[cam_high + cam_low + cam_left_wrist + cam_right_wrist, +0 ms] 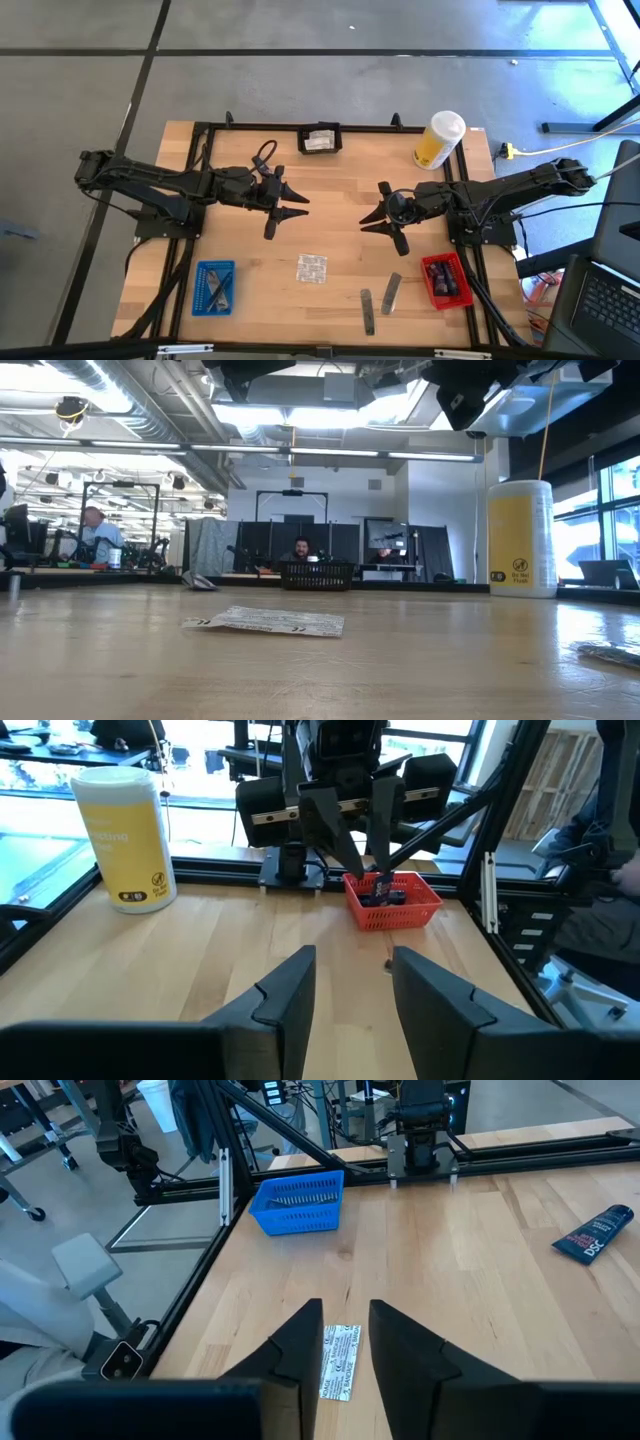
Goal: Pick & Place Travel size toiletries
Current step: Put the black comb into the blue bin
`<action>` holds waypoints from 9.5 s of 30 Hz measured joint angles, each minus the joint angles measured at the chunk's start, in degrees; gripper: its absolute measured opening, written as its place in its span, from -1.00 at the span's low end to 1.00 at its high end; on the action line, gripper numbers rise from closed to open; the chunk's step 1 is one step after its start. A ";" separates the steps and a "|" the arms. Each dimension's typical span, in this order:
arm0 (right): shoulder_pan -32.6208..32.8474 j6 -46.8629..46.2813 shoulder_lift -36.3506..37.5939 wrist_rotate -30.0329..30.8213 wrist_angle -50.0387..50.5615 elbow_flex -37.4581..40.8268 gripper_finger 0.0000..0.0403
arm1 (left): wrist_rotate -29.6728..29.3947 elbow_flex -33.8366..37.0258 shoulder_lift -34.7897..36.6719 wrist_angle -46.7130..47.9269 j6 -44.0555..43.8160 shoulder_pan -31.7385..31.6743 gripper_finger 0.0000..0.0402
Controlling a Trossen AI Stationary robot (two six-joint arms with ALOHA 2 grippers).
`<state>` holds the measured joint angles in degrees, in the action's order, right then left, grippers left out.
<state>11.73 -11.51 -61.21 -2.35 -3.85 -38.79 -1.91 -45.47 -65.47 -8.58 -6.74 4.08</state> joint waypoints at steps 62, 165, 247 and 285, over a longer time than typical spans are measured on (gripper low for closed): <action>0.24 -9.09 -5.13 0.10 3.05 0.02 -0.46 | 0.02 0.00 0.02 -0.33 -0.02 0.00 -0.36; 25.24 12.40 -42.17 -1.79 48.49 -20.43 -0.71 | 0.01 0.00 0.02 -0.24 -0.02 0.00 -0.36; 29.00 5.95 -41.77 0.97 56.10 -27.96 -1.00 | -2.05 0.00 0.00 -0.66 -19.78 -0.09 -0.36; 29.63 0.39 -44.84 3.39 50.53 -25.21 0.44 | -7.02 0.02 0.00 2.34 -5.96 -0.04 -0.36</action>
<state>41.36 -11.11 -106.05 1.04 46.68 -63.99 -8.93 -45.45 -65.47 -6.24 -12.70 4.03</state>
